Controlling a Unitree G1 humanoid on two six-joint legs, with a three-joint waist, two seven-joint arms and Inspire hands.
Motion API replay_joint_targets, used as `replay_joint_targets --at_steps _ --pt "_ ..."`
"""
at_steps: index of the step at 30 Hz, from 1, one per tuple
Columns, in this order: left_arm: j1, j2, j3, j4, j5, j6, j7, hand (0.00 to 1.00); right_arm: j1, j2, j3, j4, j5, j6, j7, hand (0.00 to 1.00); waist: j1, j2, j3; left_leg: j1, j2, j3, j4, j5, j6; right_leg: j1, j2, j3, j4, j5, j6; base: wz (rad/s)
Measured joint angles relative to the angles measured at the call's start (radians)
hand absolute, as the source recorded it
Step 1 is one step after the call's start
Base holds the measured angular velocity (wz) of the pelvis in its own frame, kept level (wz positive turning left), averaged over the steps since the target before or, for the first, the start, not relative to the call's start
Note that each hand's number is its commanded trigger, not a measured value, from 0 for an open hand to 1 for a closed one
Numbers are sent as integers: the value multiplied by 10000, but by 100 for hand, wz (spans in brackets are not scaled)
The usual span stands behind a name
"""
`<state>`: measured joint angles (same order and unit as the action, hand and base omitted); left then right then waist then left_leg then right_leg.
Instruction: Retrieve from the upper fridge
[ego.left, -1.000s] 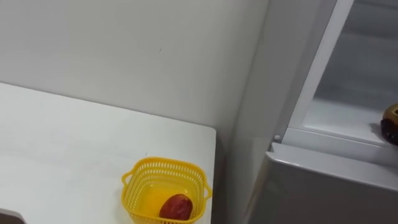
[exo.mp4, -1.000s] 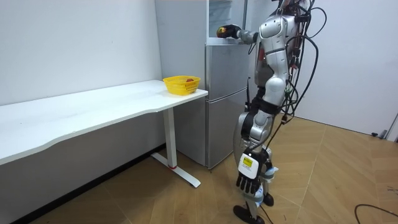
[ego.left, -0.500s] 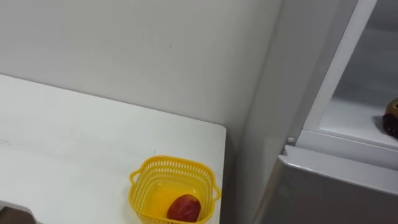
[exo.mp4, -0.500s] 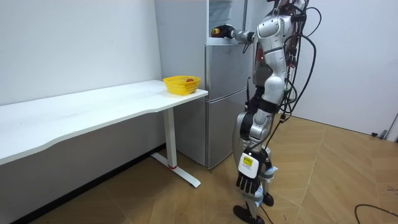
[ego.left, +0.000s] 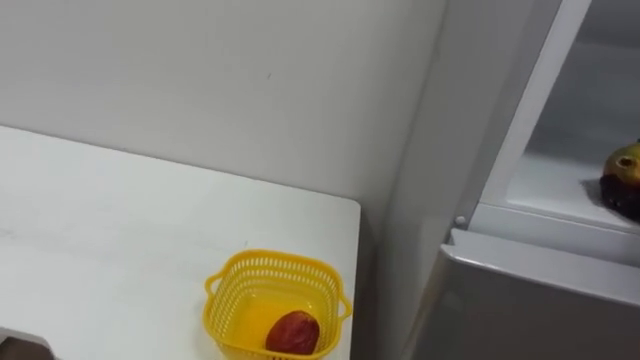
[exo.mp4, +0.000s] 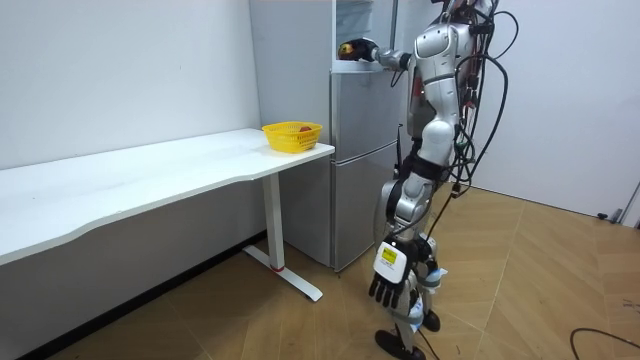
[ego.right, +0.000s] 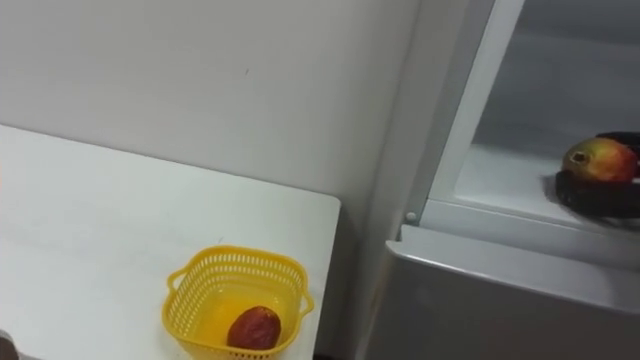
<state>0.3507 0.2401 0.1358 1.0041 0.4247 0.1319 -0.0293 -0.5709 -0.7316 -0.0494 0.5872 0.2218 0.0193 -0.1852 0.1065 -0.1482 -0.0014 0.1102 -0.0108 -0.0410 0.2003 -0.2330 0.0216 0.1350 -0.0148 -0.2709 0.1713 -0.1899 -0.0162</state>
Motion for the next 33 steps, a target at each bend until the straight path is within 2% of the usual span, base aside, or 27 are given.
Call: replay_joint_targets --at_steps 4,6,8,12,14,17,19,20,23,25,29,33 --pt "-24 5 87 37 4 -201 46 0 1350 316 -104 -2856 -441 -3 -218 100 -17 107 -40 52 8 99 31 2 0 10 3 140 -5 0 0 -7" --pt "-27 -27 85 65 -20 -346 121 0 1923 392 -107 -4040 -675 -21 -233 100 -2 142 -36 66 3 117 24 3 1 12 0 209 -2 0 0 -5" --pt "-35 -38 74 175 -201 -489 282 0 2428 706 -107 -5283 -1109 -103 -383 100 -54 184 -10 108 5 165 25 3 2 32 8 284 -1 0 0 -6" --pt "-50 -120 39 383 -451 -505 498 0 3007 1137 -119 -6378 -1621 -356 -767 100 -81 307 76 241 24 251 -1 -3 5 53 10 427 2 0 0 -6" --pt "-90 -229 45 401 -520 -498 617 0 3314 1488 -181 -6774 -1829 -466 -975 100 -166 350 77 215 94 313 -32 -16 12 1 14 432 40 2 -4 -9" --pt "-84 -497 46 549 -703 -492 670 0 4101 2219 -314 -7797 -1975 -486 -1038 100 -310 504 7 130 130 471 -31 -30 16 -97 22 488 183 7 -11 -12" --pt "-125 -546 47 550 -800 -498 668 0 4400 2533 -461 -8160 -2046 -487 -1038 100 -444 596 -40 100 133 483 -31 -30 17 -126 22 488 190 10 -15 -2" --pt "-131 -553 45 548 -825 -511 667 0 4565 2606 -540 -8363 -2190 -491 -1040 100 -486 679 -76 118 142 543 -35 -29 18 -148 22 518 203 14 -21 -9" --pt "-106 -592 48 548 -834 -525 669 0 4638 2608 -624 -8580 -2423 -529 -1044 100 -506 824 -80 230 150 688 -64 -29 19 -160 40 676 283 14 -21 -18" --pt "-104 -650 50 547 -838 -661 671 0 4757 2649 -872 -8866 -2856 -568 -1079 100 -554 922 -46 223 136 790 -144 -27 22 -235 47 779 325 13 -20 -13" --pt "-125 -694 41 534 -837 -691 696 0 4967 2945 -880 -9575 -4041 -581 -1176 100 -604 905 -34 159 127 863 -105 -26 20 -364 75 860 369 5 -31 -9" --pt "-319 -686 -29 567 -837 -811 699 0 4996 3014 -583 -10337 -4470 -856 -1163 100 -414 818 -42 65 140 940 -94 -26 18 -516 111 998 409 5 -37 -5"
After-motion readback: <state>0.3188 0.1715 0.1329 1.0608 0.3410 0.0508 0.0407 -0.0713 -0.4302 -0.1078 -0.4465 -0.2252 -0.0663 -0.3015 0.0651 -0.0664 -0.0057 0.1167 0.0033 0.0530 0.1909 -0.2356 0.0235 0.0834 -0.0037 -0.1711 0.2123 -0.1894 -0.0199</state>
